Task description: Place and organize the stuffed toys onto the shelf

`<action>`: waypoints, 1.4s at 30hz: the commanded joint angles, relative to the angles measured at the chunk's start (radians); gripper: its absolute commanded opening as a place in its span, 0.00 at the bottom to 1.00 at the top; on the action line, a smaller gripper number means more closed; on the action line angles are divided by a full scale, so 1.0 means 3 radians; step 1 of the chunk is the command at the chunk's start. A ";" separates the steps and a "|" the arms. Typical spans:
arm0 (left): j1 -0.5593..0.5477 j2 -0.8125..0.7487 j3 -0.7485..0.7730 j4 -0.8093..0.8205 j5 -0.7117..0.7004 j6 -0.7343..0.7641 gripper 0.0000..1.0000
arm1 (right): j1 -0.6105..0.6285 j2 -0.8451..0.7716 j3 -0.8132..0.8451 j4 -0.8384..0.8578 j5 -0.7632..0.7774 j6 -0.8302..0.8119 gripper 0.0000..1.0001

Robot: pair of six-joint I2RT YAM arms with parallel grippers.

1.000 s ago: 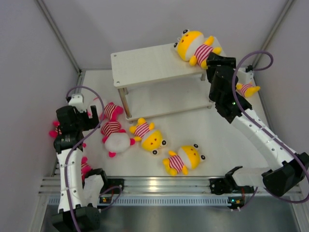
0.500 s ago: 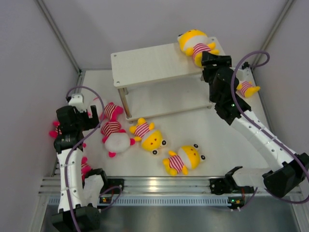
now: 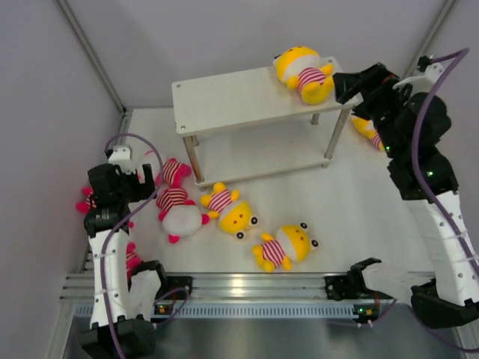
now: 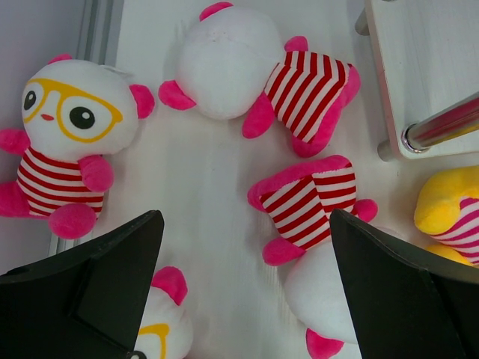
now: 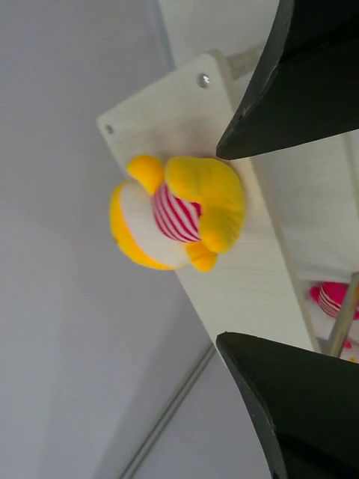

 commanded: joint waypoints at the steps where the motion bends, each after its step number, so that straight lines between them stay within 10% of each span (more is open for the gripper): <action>1: 0.0015 -0.0030 -0.0050 0.0160 0.0128 0.0060 0.99 | -0.0453 0.0163 0.0689 -0.1108 -0.1052 -0.0846 0.99; 7: 0.0015 -0.0066 -0.0101 0.0155 0.0190 0.0090 0.99 | -0.2538 0.0587 0.0343 -0.0443 -0.2348 -0.0162 0.99; 10: 0.0015 -0.0051 -0.0101 0.0160 0.0190 0.0090 0.99 | -0.2943 0.0965 0.0266 -0.0201 -0.2431 0.0130 0.97; 33: 0.0251 0.0521 -0.0004 0.0134 0.0593 0.0366 0.99 | -0.2864 0.3860 0.0946 0.0249 -0.1716 0.0294 0.82; 42: 0.0194 0.0951 0.0206 0.0134 0.0619 0.0730 0.99 | -0.2868 0.3795 0.0695 0.0592 -0.1567 0.0407 0.10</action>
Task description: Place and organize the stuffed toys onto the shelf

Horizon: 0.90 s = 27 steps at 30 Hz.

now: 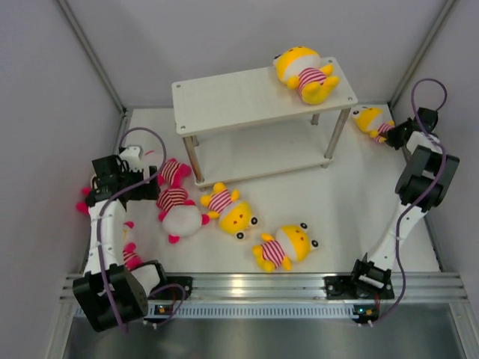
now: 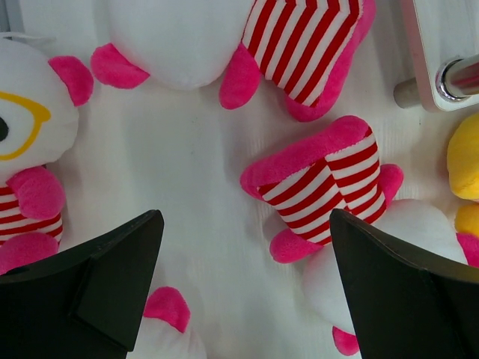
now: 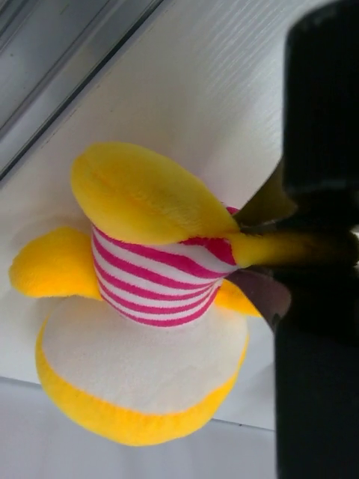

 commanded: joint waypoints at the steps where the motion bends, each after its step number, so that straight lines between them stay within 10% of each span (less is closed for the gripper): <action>1: -0.0020 0.0021 0.0188 0.0126 0.0103 0.0188 0.99 | -0.0035 -0.0178 -0.0098 0.0316 0.0211 0.0043 0.05; 18: -0.0031 -0.0306 0.0035 0.0120 0.0389 0.0101 0.99 | 0.0414 -0.3077 -0.0763 0.0685 0.0854 0.0549 0.00; 27: -0.0036 -0.0638 -0.0123 0.0120 0.0507 0.0106 0.99 | 0.2039 -0.3906 -0.0881 0.0924 0.2157 0.0570 0.00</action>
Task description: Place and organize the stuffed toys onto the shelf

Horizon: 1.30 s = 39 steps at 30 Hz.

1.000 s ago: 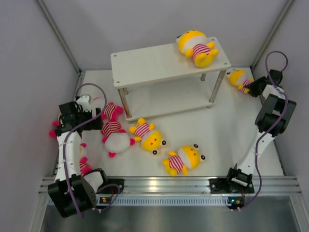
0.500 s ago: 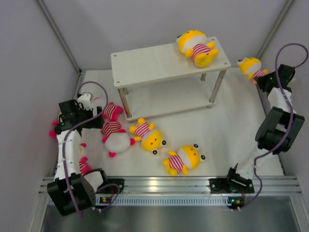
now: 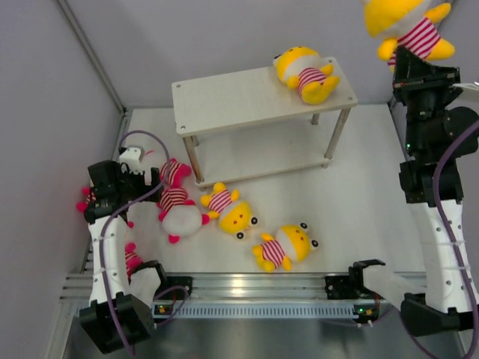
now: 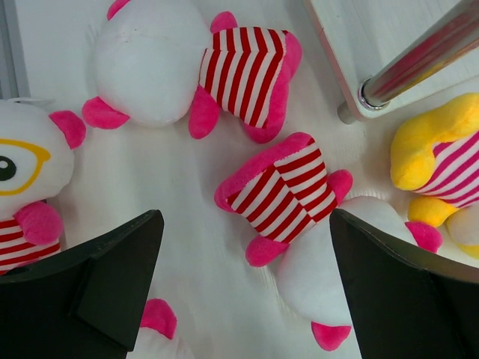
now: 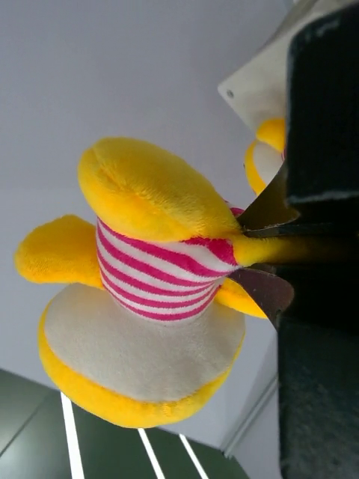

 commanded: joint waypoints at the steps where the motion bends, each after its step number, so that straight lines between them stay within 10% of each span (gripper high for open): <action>1: -0.0024 -0.0167 -0.0068 0.0106 0.0130 0.0022 0.99 | 0.0661 0.0010 -0.0169 0.0174 0.0710 0.0089 0.00; 13: -0.0152 -0.0269 -0.0093 0.0106 0.0078 0.0048 0.99 | 0.2514 0.0756 0.0055 0.0558 0.1671 0.0155 0.00; 22: -0.0173 -0.0259 -0.0083 0.0106 0.0053 0.0063 0.99 | 0.2694 0.1038 -0.0113 0.0487 0.2015 0.0671 0.03; 39: -0.0173 -0.0229 -0.0088 0.0111 0.0012 0.0084 0.99 | 0.2699 0.1084 -0.0307 0.0650 0.1929 0.0806 0.48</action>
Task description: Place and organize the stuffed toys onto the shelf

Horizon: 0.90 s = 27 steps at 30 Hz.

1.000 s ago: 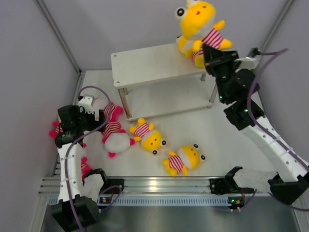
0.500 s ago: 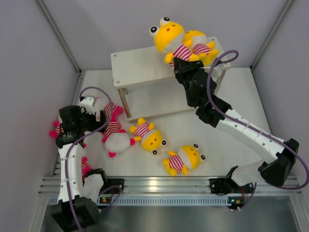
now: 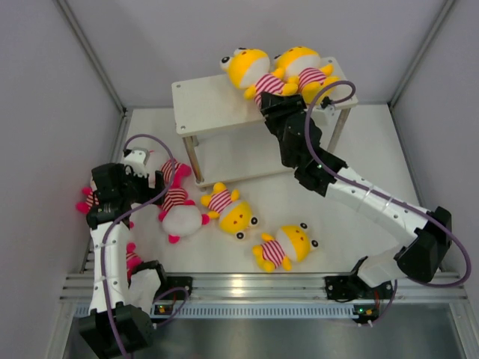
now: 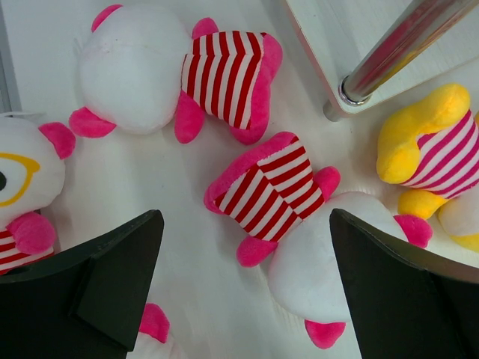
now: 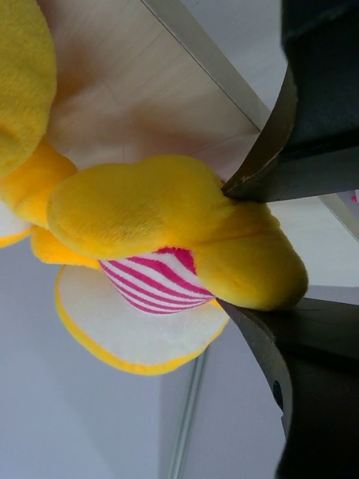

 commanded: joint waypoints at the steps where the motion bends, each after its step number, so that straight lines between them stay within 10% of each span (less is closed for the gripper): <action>1: -0.0014 -0.0011 0.0008 0.0106 0.0005 0.0053 0.99 | 0.0053 -0.0241 -0.0107 0.0421 -0.0068 -0.0069 0.49; 16: -0.0014 -0.0021 -0.0002 0.0111 -0.0056 0.0063 0.99 | 0.0063 -0.0783 -0.0272 0.0270 -0.0442 -0.1342 0.78; 27: -0.0014 -0.0006 0.0334 -0.0097 0.0239 0.0119 0.99 | -0.0305 -0.0226 0.0418 -0.0344 -0.1158 -0.1358 0.72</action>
